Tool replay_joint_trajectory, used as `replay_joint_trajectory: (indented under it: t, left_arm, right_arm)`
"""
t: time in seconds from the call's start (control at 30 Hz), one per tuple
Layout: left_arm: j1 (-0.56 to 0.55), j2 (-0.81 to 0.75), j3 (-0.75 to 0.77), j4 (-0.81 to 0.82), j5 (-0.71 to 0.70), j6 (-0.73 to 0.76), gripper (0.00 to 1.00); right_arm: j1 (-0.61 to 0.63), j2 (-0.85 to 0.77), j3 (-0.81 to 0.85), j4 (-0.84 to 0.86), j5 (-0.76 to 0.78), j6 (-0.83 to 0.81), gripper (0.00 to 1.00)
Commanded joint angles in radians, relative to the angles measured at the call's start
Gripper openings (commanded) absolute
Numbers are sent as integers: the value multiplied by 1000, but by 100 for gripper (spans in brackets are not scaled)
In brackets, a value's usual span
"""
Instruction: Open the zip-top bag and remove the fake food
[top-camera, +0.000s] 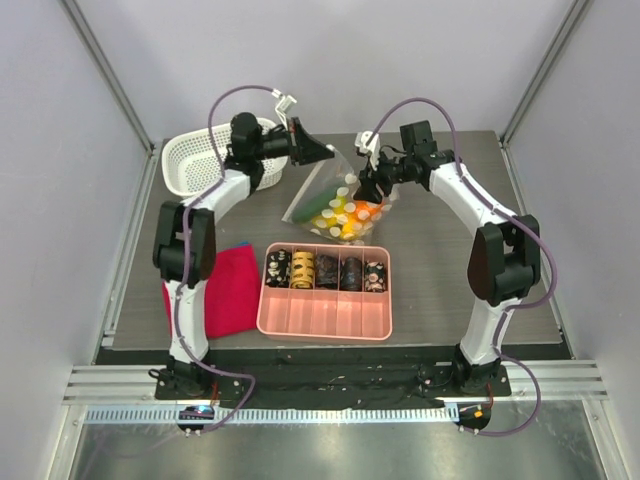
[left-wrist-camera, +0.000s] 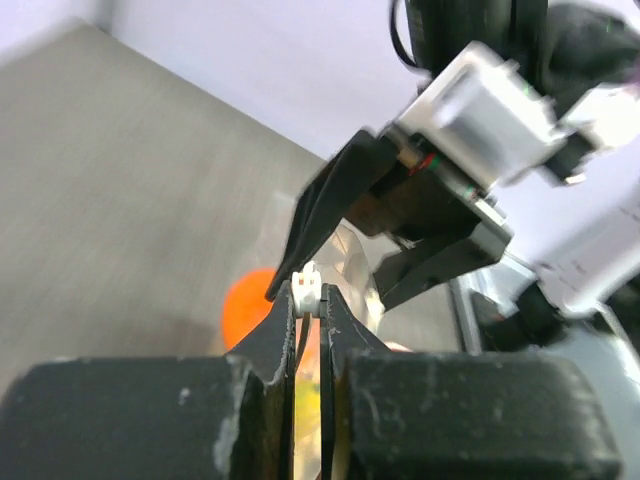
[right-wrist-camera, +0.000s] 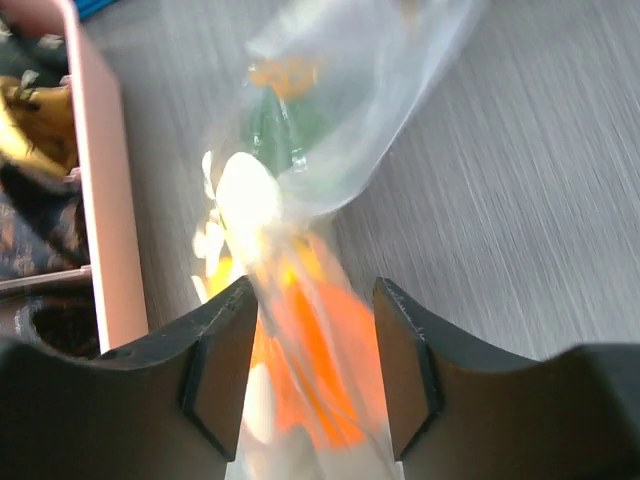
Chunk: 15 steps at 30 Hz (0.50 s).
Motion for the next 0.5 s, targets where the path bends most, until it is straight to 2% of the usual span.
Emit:
replay_joint_trajectory:
  t: [0.0, 0.1, 0.17, 0.33, 0.43, 0.47]
  left_arm:
    - [1, -189, -7, -345, -133, 322, 0]
    - [-7, -231, -28, -369, -145, 333, 0]
    - [-21, -257, -53, -384, -159, 356, 0]
    - [-47, -275, -35, -517, -168, 460, 0]
    - [-59, -274, -18, -566, -167, 503, 0]
    - [-59, -275, -16, -562, -165, 502, 0]
  right_arm:
    - [0, -102, -67, 283, 85, 267, 65]
    - [6, -145, -130, 422, 38, 372, 75]
    - [7, -165, -153, 506, 25, 441, 75]
    - [9, -177, -153, 563, -32, 463, 79]
    - [9, -162, -122, 566, -46, 469, 79]
    - [9, -142, -112, 592, -54, 473, 76]
